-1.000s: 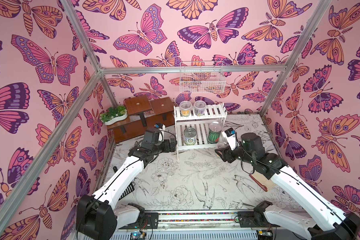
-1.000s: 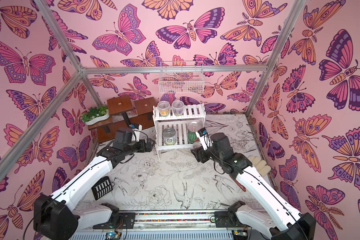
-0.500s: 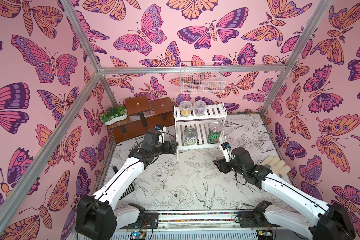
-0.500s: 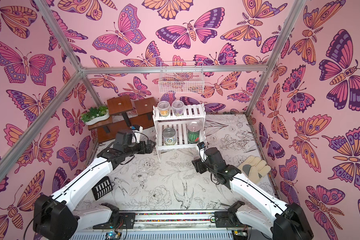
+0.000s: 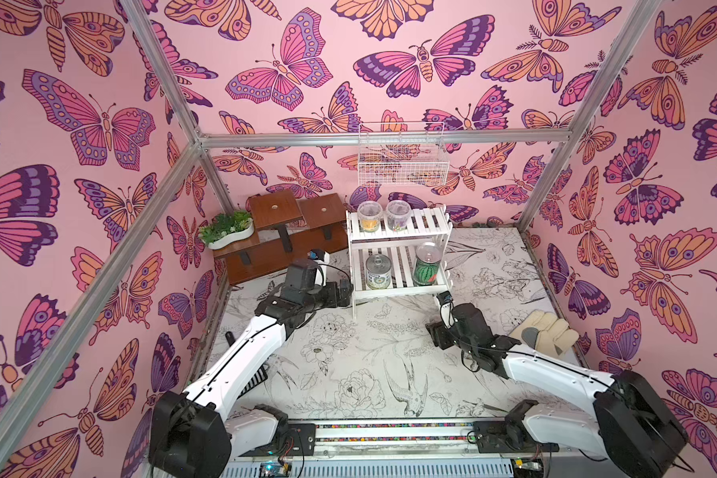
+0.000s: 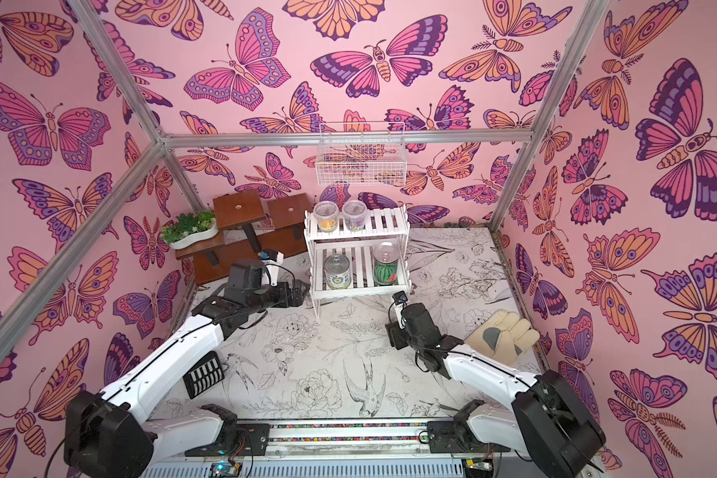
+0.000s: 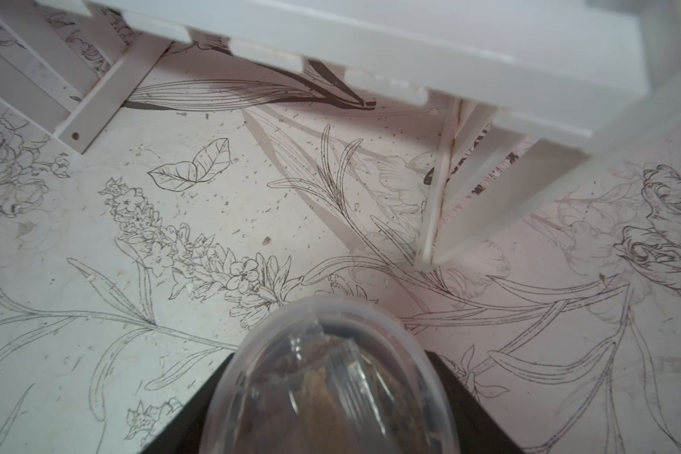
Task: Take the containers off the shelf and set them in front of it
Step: Place the container at the center of the board.
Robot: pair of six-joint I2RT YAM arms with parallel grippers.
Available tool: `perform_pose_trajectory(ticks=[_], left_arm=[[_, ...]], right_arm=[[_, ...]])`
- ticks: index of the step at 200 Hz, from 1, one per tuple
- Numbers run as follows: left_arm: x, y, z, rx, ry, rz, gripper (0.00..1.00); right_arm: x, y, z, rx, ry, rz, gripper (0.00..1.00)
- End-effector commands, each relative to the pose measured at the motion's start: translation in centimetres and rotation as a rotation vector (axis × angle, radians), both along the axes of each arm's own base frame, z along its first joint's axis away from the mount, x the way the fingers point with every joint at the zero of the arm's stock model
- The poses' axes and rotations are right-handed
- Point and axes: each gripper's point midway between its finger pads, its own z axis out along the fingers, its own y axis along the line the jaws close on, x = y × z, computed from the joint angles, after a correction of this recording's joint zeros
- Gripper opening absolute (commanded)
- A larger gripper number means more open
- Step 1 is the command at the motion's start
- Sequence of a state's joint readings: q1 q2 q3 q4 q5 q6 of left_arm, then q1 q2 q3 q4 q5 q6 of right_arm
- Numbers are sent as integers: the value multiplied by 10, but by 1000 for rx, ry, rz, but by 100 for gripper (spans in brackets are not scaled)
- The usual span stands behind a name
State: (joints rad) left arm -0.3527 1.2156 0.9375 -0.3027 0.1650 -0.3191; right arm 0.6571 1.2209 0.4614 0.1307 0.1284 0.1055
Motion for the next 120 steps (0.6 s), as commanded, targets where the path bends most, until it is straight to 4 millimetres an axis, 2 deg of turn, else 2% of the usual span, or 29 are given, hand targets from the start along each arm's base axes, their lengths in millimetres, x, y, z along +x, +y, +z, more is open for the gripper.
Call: perform_pose_trajectory(ticks=[1, 28, 56, 120], left_arm=[[0, 2, 7, -6, -31, 0, 100], [1, 2, 8, -4, -34, 1, 100], [1, 3, 7, 1, -34, 5, 100], [1, 5, 7, 3, -38, 10, 100]], right_arm=[[9, 4, 3, 21, -46, -21, 46], [11, 5, -5, 16, -37, -27, 46], [11, 4, -12, 3, -24, -32, 52], [8, -1, -17, -18, -2, -45, 82]])
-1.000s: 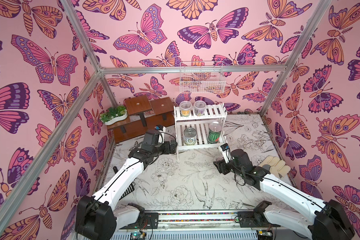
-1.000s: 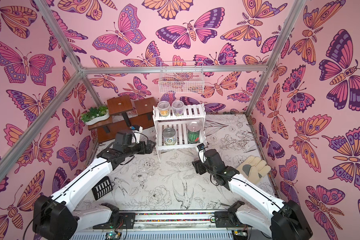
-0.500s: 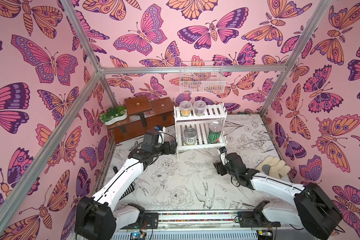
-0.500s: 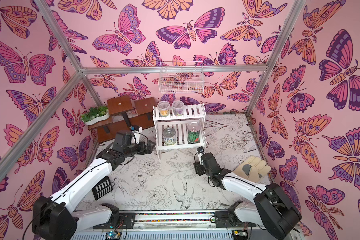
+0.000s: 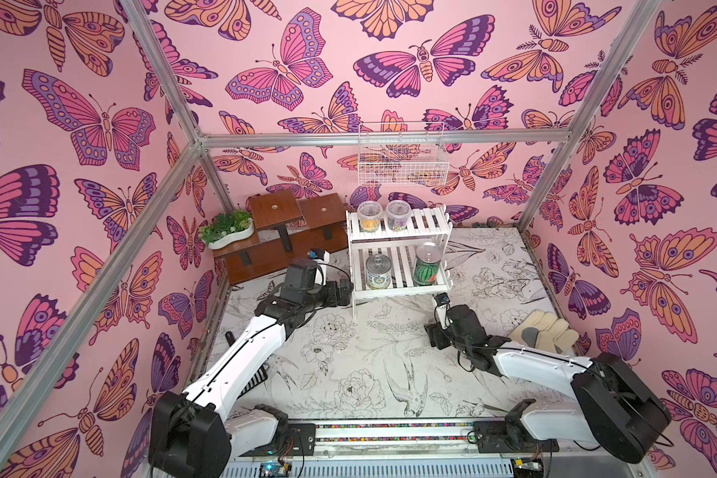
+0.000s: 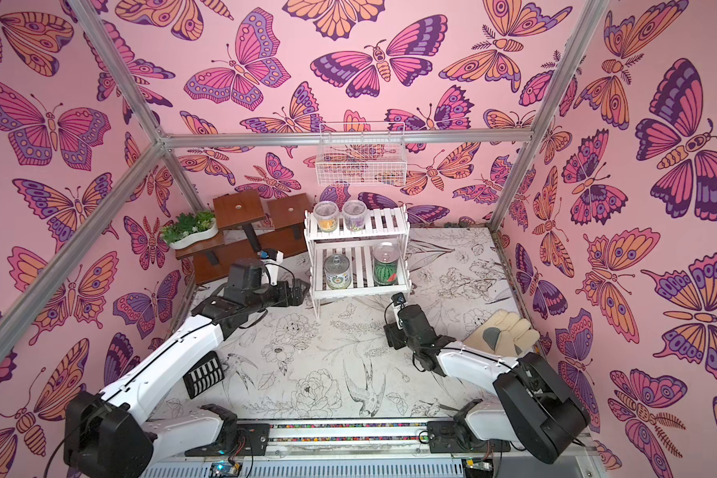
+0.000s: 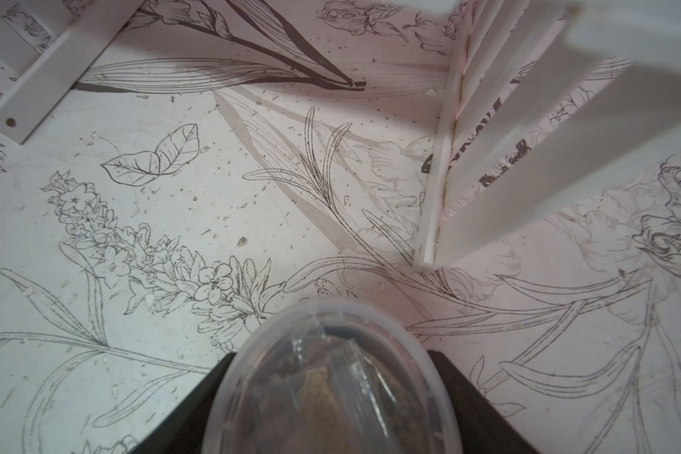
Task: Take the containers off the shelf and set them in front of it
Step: 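Place the container at the center of the board, then pick up a container from the shelf.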
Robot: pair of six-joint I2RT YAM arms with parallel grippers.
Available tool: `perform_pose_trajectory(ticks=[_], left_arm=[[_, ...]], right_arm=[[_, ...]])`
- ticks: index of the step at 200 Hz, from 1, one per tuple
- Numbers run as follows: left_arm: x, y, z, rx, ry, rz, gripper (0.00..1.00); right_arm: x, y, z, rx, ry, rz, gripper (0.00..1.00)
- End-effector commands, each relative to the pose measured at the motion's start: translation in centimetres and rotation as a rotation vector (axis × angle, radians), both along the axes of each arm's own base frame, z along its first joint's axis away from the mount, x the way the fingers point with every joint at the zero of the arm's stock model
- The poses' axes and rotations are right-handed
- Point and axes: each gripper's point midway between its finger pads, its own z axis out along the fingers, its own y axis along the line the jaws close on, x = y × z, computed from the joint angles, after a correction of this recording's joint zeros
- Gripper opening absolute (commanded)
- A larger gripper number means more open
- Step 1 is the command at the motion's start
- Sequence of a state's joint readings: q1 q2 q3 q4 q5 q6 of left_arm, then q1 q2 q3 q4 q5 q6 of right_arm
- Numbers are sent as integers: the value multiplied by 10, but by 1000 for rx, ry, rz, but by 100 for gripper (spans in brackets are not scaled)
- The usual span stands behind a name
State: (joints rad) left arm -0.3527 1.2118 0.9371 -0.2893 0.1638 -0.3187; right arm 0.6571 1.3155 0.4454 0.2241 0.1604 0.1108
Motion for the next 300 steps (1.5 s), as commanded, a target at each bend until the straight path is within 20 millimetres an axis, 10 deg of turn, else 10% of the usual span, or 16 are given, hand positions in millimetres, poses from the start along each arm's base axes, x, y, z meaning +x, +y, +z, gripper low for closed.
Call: perform_pose_trajectory(ticks=[1, 65, 168, 242, 300], left_arm=[[-1, 5, 3, 7, -22, 9, 100], [1, 5, 5, 12, -32, 9, 100], [9, -1, 22, 4, -74, -43, 100], [2, 3, 22, -4, -82, -47, 100], [2, 3, 21, -14, -82, -55, 100]], right_arm=[[1, 0, 2, 6, -5, -18, 83], [-5, -8, 25, 14, -21, -35, 98], [-10, 13, 175, 96, -131, 144, 99], [45, 53, 298, 267, -210, 355, 99], [85, 87, 315, 291, -213, 506, 99]])
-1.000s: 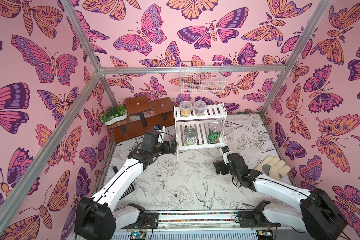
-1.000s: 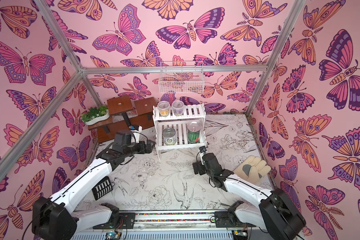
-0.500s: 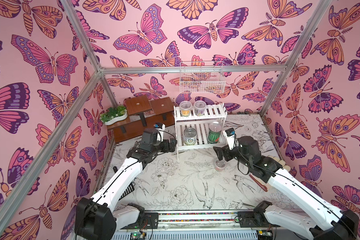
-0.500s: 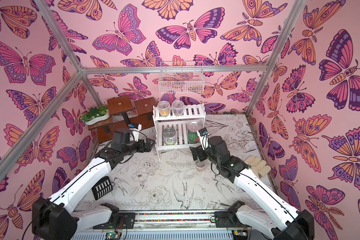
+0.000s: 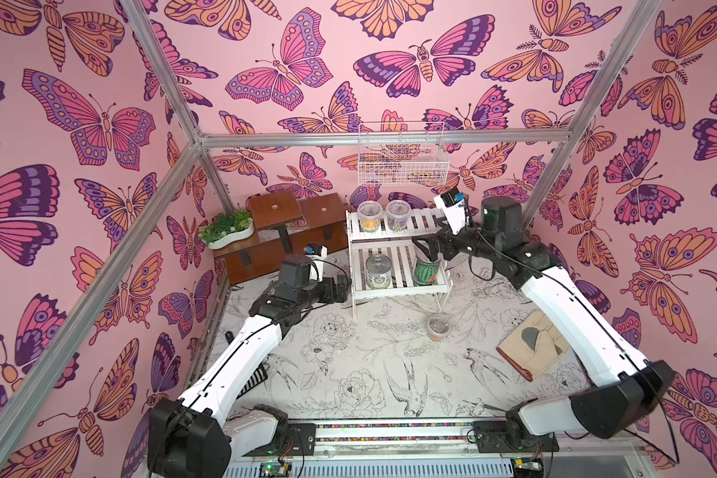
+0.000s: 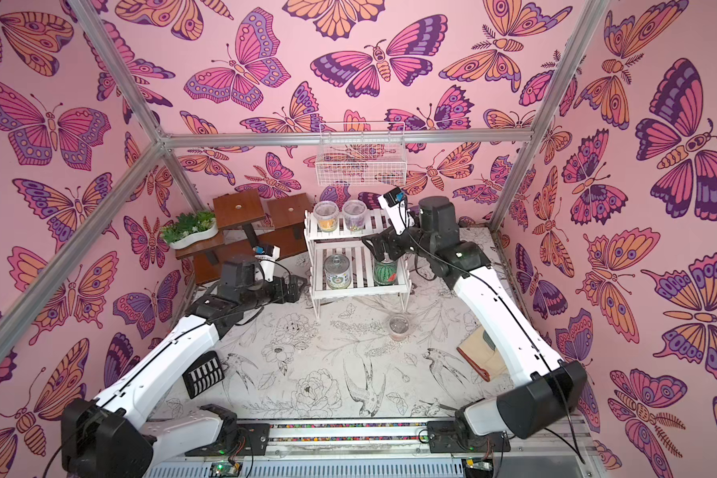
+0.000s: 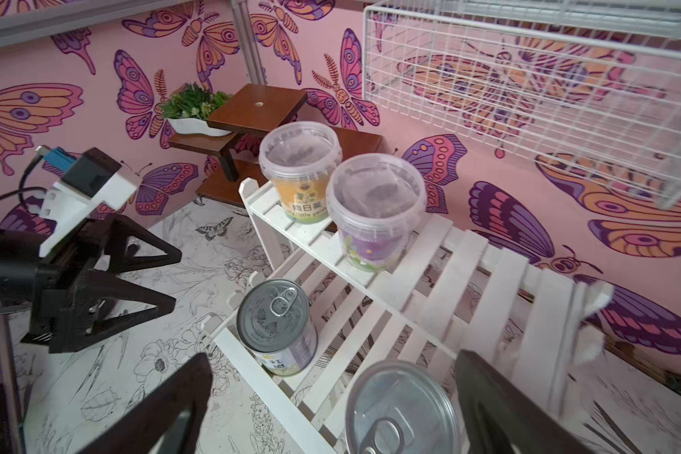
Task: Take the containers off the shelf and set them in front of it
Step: 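Pick up a container from the shelf.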
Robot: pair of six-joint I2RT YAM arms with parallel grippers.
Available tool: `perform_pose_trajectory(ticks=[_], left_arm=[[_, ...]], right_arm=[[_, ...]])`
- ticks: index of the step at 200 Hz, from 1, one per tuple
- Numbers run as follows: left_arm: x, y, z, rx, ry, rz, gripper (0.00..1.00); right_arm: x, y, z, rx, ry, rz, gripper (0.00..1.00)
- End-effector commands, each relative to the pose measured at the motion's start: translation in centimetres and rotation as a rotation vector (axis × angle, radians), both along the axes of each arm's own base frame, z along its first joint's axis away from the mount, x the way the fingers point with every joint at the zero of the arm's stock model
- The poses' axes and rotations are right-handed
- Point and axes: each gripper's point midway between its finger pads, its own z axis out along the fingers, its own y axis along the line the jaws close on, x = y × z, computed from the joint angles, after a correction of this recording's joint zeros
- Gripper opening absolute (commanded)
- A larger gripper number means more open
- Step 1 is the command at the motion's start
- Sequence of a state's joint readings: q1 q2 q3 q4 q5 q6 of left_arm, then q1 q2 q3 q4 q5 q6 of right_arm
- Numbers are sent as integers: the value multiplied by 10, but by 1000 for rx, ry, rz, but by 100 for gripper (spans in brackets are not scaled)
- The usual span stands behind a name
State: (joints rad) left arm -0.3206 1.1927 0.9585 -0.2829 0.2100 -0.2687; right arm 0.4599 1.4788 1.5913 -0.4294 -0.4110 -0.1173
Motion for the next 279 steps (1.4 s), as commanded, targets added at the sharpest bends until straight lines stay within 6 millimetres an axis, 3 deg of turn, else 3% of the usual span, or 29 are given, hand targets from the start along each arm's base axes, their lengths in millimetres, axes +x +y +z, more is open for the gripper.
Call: perform_pose_trajectory(ticks=[1, 20, 23, 37, 104, 239, 279], left_arm=[[-1, 0, 3, -7, -24, -21, 100], [0, 0, 3, -6, -25, -25, 100], [0, 0, 3, -6, -24, -25, 100], [0, -1, 3, -9, -23, -28, 100], [1, 0, 2, -8, -20, -26, 100], [1, 5, -3, -6, -9, -8, 100], [2, 6, -5, -3, -7, -7, 100]], right_arm=[[1, 13, 0, -1, 5, 96, 99], [15, 13, 7, -6, -49, 61, 99], [24, 16, -4, -20, -34, 54, 99], [35, 16, -7, -35, -50, 33, 99], [64, 28, -10, -20, -75, 16, 99], [91, 60, -8, 55, -30, 95, 100], [95, 64, -14, 59, -8, 103, 94]])
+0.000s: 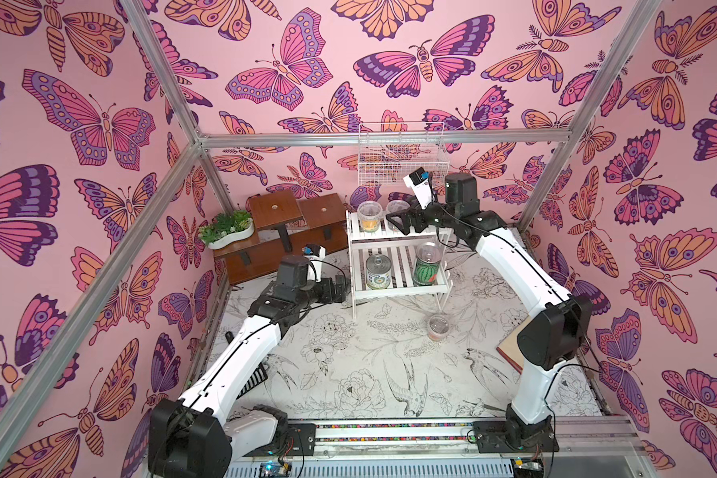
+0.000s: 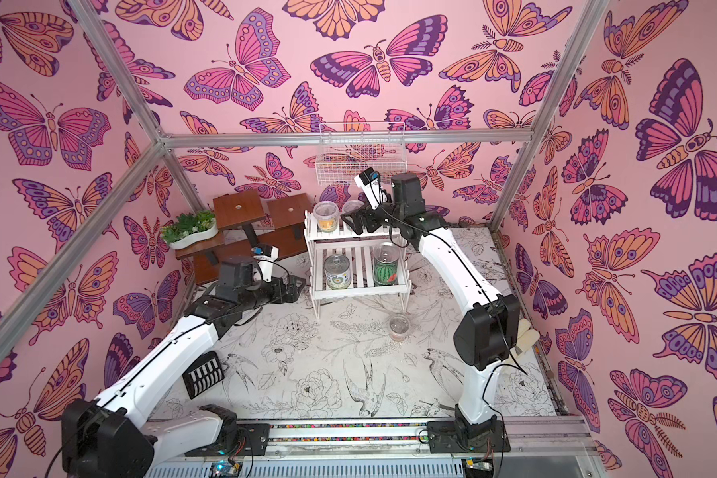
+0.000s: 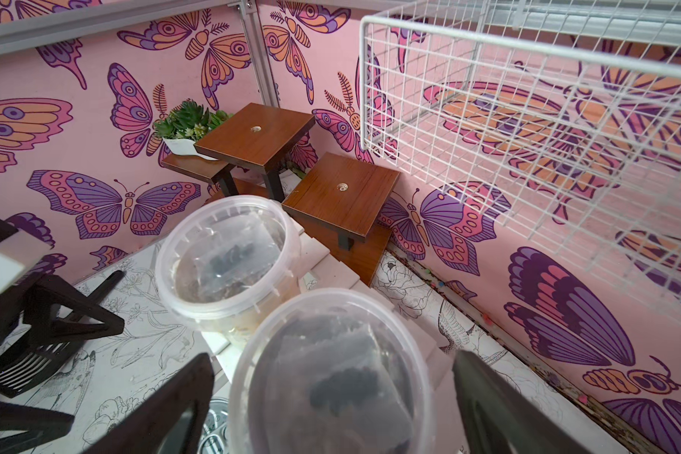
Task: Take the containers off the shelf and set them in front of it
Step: 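Pick up a container from the shelf.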
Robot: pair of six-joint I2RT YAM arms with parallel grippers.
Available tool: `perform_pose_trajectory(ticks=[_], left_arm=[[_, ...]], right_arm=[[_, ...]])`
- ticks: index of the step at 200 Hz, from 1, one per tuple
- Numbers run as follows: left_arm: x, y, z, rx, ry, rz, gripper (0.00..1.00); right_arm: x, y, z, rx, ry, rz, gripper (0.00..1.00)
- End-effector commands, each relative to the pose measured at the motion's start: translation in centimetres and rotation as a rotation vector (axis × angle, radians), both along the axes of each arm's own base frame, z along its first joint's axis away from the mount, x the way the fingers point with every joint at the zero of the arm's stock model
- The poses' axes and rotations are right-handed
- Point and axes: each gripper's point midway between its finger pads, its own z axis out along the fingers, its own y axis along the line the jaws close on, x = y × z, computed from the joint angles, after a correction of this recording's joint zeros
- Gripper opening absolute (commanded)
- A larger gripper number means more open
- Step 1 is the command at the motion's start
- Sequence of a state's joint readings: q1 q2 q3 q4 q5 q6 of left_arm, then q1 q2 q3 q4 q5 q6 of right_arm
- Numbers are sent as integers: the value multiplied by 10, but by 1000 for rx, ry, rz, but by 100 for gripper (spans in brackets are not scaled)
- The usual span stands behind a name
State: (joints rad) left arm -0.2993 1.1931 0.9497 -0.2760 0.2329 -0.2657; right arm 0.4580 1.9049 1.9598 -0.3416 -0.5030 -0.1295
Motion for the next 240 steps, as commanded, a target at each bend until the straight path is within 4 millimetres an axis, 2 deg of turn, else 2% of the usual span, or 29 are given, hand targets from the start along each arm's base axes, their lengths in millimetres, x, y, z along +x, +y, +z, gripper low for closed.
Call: perform_pose_trajectory(ticks=[1, 83, 103, 173, 209, 240], left_arm=[[1, 2, -3, 7, -10, -8, 100], [2, 3, -1, 6, -14, -6, 100], [3, 3, -1, 6, -13, -7, 100], [5, 2, 1, 4, -16, -4, 100], [5, 3, 1, 6, -15, -3, 100], [6, 3, 1, 6, -16, -3, 100]], right_arm=[[0, 3, 5, 21, 14, 16, 94], [-3, 4, -8, 8, 55, 23, 90], [-3, 5, -11, 6, 58, 25, 85], [-1, 6, -18, -11, 69, 24, 56], [-1, 3, -8, 2, 44, 9, 53], [-6, 1, 13, 27, 16, 8, 50]])
